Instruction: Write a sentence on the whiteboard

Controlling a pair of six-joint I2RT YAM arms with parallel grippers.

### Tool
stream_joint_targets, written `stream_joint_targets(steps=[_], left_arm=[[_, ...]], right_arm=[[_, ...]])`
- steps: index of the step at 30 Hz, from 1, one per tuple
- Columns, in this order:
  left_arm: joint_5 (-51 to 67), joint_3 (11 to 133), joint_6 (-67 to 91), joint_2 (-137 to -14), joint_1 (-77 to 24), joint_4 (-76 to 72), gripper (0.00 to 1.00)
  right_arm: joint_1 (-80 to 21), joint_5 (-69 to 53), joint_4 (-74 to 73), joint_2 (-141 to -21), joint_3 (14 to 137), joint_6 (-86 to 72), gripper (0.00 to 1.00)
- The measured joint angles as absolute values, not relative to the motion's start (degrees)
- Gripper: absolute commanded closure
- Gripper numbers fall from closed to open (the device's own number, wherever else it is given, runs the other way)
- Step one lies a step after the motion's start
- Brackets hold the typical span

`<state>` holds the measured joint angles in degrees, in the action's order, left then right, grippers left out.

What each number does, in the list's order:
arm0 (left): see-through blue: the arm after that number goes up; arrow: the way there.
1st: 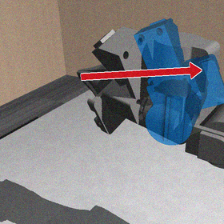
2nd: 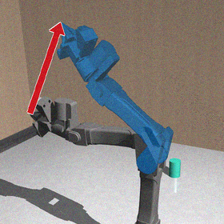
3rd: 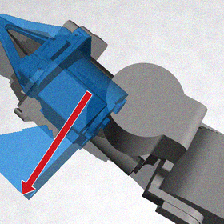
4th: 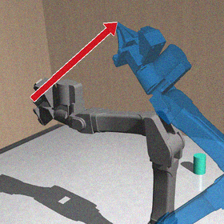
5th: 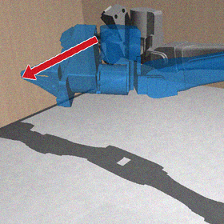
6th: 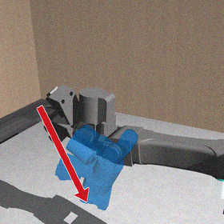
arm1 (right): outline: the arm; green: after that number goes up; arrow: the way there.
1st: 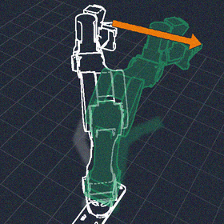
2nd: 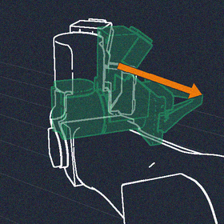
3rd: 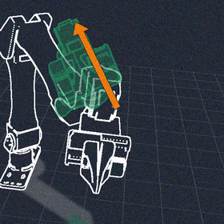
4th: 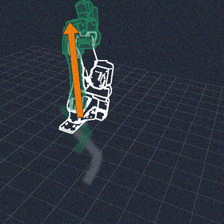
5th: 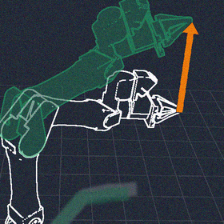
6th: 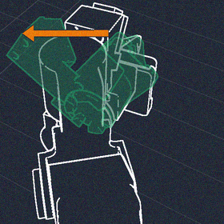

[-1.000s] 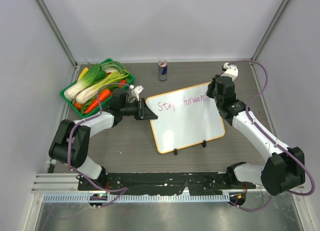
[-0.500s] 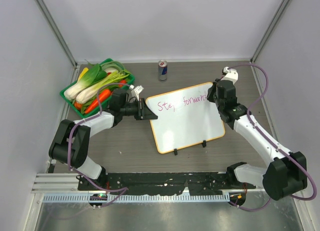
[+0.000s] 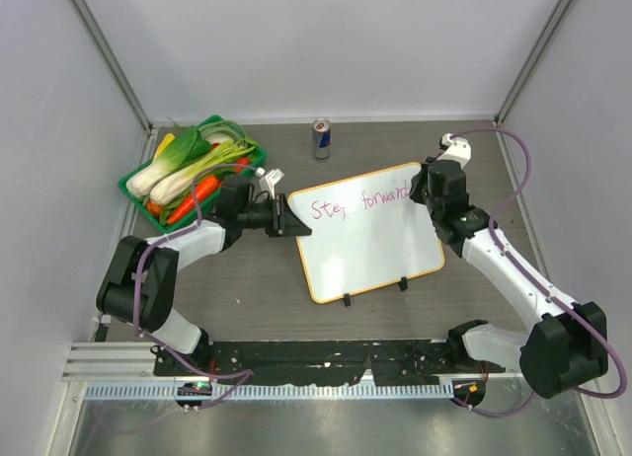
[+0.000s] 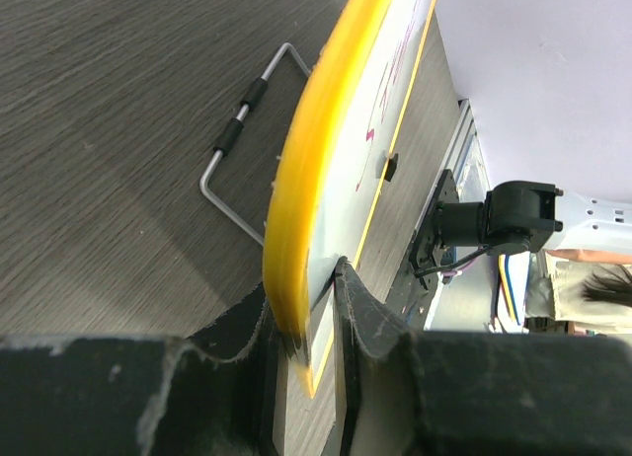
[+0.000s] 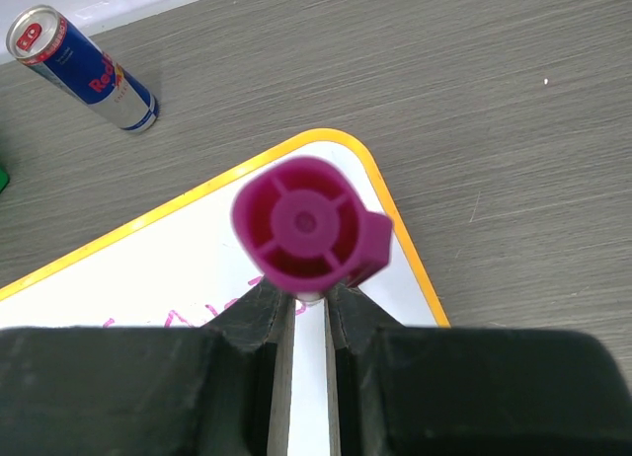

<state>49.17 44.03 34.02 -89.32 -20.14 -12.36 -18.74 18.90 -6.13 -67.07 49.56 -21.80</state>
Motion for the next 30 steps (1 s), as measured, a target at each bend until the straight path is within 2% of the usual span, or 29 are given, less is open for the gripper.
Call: stream_joint_targets(steps=[12,21,30], left_arm=[[49.19,44.03,34.00,-89.32,-20.14,-12.38,1.00],[49.10,44.03,34.00,-89.17,-20.23,-12.36,1.00],[49.06,44.03,33.93,-89.17,-20.25,-12.36,1.00]], right_arm=[[-18.74,19.53,-6.83,-66.46,49.60,-21.80,0.98],[-18.74,19.57,-7.75,-61.69,51.22,-21.82,0.99],[-18.74,12.86,-7.60,-58.11,51.00,-21.71,0.99]])
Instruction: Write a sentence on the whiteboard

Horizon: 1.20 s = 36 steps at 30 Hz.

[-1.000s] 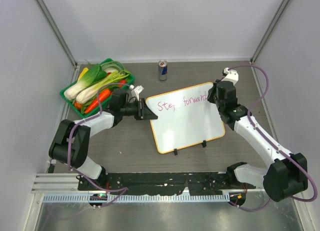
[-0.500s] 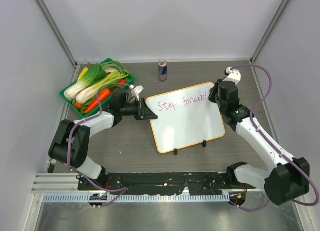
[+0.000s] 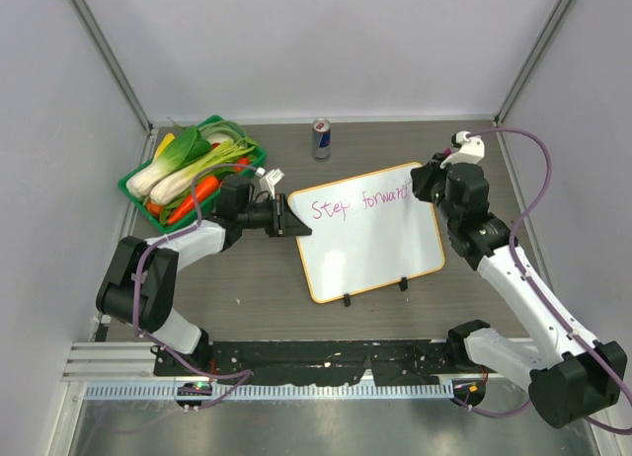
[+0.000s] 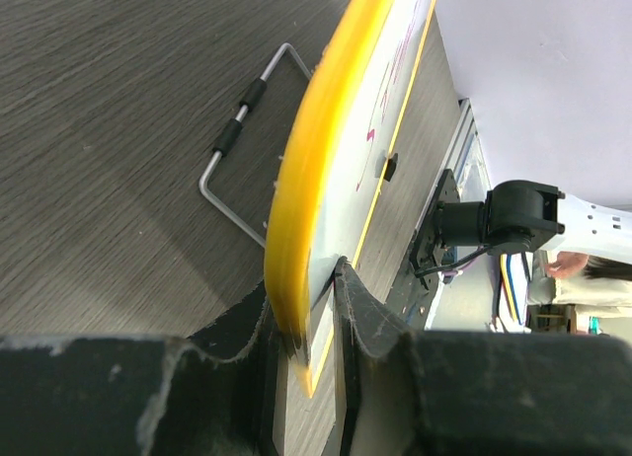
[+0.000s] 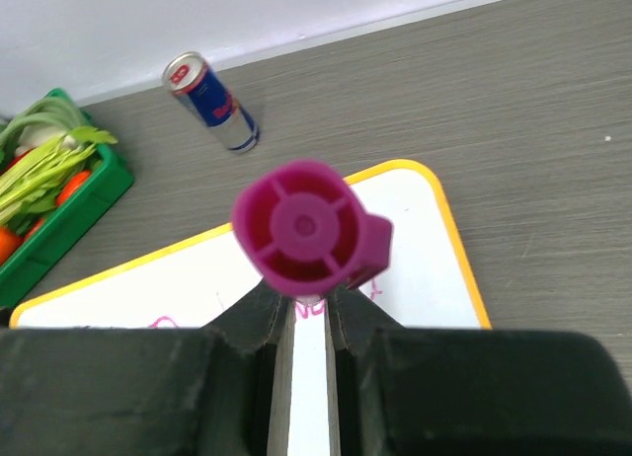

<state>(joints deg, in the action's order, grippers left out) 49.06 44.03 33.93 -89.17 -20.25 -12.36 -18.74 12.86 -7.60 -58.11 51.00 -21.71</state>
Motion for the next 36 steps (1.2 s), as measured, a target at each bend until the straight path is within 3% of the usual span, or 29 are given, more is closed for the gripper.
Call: stream_joint_targets(steps=[11,25,36], left_arm=[[45.47,42.59,32.45,-84.93,-21.74,-11.09,1.00],[44.86,40.75,35.44,-85.86,-22.26,-16.69,1.00],[44.38,39.66,34.81,-84.66,-22.65,-17.96,1.00]], right_arm=[[-18.74,1.10,-7.86,-51.94,46.52,-21.58,0.99],[-20.03,-0.89,-8.25,-44.53,38.30,-22.85,0.98],[-30.46,0.21,-3.97,-47.59,38.24,-20.91,0.99]])
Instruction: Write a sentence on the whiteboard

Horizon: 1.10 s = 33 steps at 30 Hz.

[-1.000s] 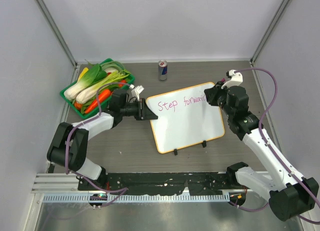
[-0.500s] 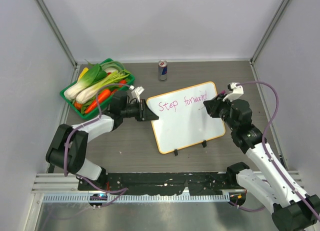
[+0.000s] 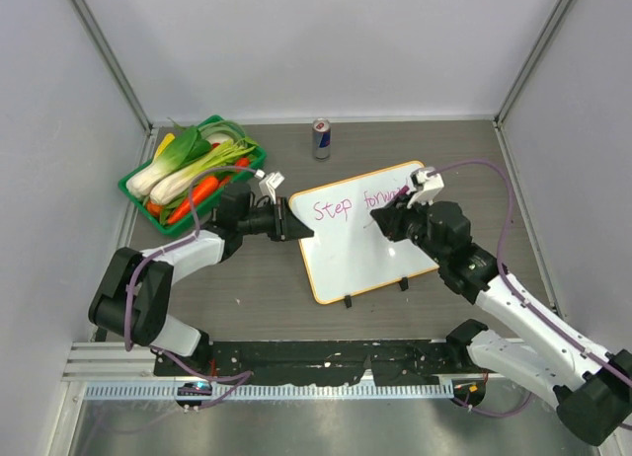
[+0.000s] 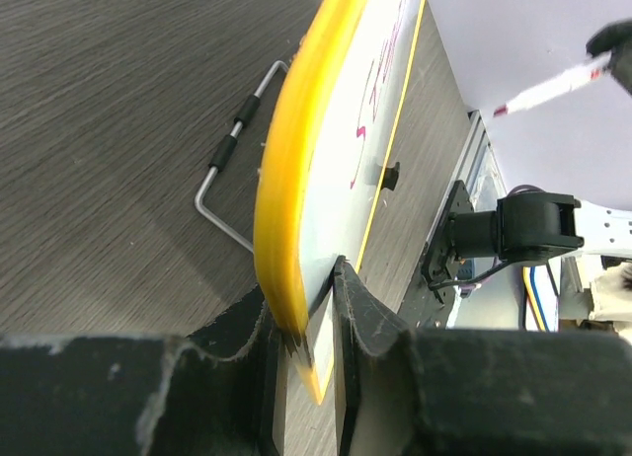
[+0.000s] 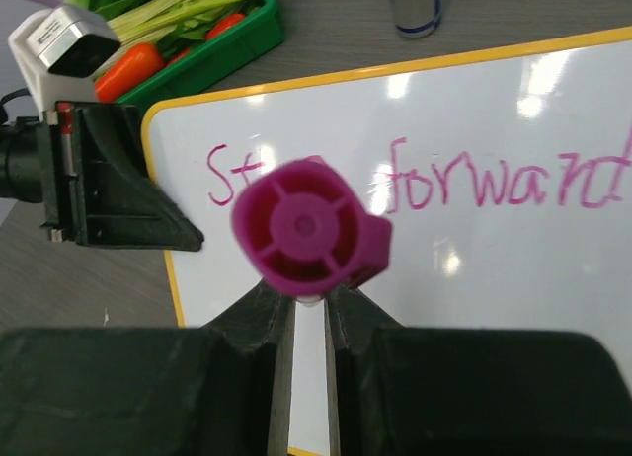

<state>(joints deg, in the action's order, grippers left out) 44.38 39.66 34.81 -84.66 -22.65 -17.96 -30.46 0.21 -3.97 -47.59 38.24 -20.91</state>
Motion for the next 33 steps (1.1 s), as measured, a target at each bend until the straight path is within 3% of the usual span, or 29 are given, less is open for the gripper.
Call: stream_joint_targets(steps=[6,14,33], left_arm=[[44.10,39.05,34.57,-84.38,-22.76,-18.68,1.00],[44.07,38.72,34.46,-84.36,-22.87,-19.59,1.00],[44.23,38.61,34.46,-84.90,-22.87,-20.43,1.00]], right_arm=[[-40.21,4.05,0.86,-51.64,38.24,-19.75,0.99],[-45.34,6.59,8.60,-58.87,38.24,-19.64,0.99],[-48.27,7.18,16.14,-68.49,38.24,-20.12,0.98]])
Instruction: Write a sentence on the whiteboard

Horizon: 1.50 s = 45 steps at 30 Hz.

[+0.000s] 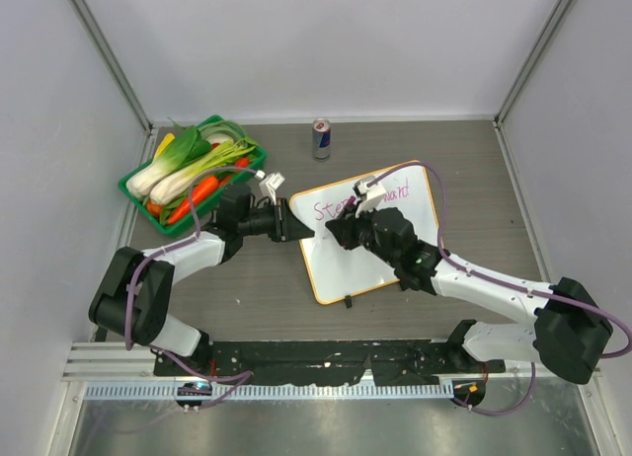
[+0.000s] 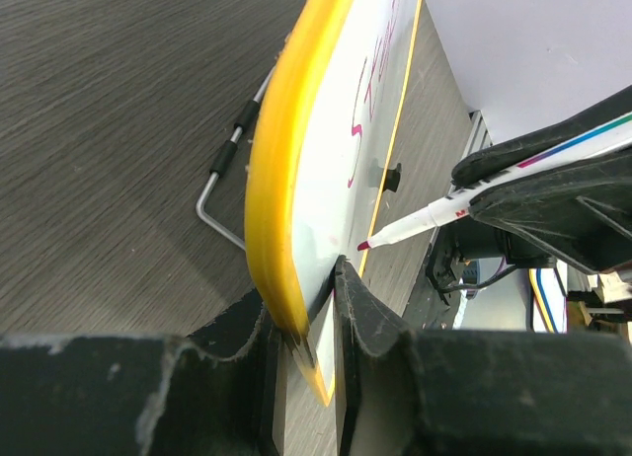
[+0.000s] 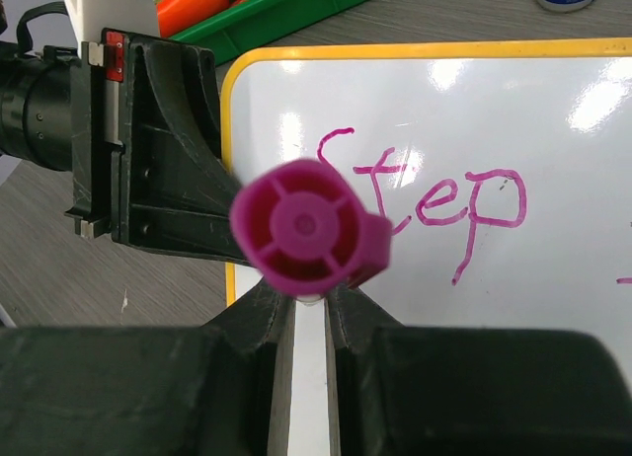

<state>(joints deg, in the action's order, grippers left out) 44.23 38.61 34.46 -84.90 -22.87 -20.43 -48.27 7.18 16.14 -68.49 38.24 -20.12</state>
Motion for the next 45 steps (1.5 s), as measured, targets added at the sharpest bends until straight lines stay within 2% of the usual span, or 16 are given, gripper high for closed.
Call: stream_joint_targets(steps=[45], left_arm=[[43.97,39.31,34.02,-85.54,-23.31,-19.99,1.00]], right_arm=[[-48.95,12.16,16.97,-67.00,34.30,-22.41,0.98]])
